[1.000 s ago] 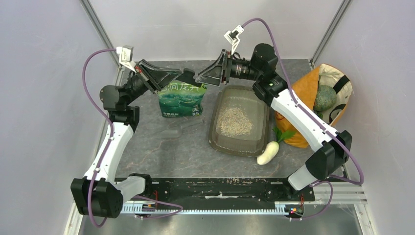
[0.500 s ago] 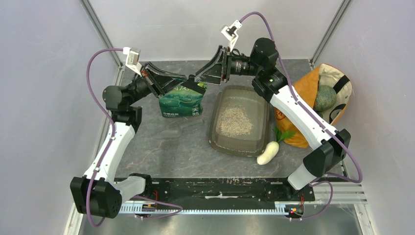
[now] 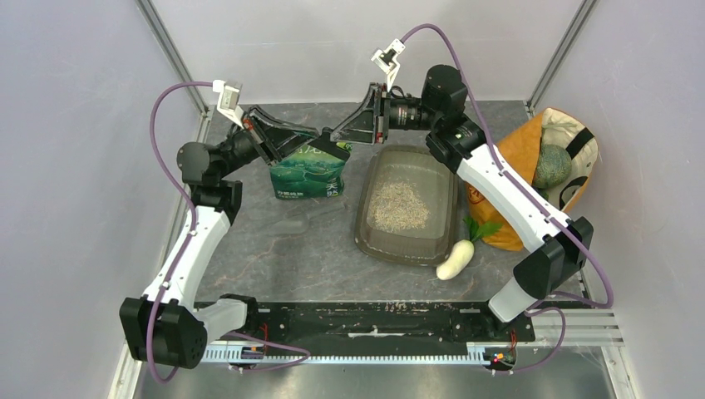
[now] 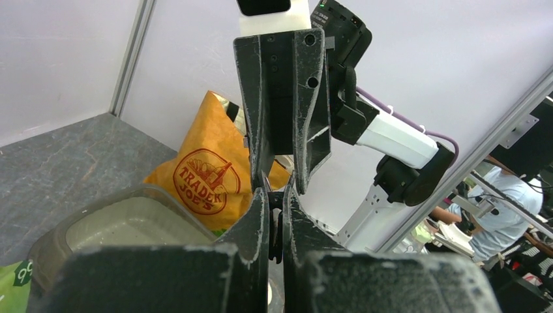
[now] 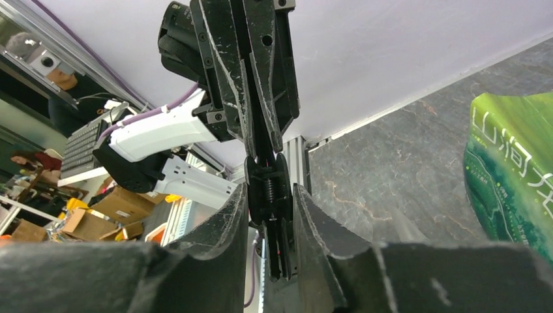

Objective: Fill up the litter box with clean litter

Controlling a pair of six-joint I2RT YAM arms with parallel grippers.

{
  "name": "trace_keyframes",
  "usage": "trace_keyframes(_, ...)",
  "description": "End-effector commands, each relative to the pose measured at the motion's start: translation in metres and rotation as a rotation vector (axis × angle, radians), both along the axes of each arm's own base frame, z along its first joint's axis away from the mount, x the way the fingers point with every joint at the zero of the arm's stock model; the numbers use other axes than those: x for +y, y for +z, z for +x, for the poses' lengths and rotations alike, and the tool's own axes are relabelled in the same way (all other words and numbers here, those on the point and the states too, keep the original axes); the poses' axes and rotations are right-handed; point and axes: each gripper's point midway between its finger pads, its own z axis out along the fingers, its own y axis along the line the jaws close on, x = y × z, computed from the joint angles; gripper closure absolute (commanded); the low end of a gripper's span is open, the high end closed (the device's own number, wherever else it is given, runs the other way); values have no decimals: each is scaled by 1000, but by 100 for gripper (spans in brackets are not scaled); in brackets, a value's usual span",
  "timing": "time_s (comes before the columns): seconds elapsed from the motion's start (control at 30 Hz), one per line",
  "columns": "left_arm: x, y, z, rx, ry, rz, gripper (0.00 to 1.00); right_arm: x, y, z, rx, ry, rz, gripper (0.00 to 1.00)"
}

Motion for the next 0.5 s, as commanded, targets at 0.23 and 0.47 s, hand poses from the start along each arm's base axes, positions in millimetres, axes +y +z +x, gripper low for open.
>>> trace_keyframes(0.23,17,6,10,-37,89,40,31,-11,17,-1,-60,-14,8,100)
trace_keyframes(0.47,46,-5,28,-119,265,184,28,-27,13,18,-25,-67,-16,100)
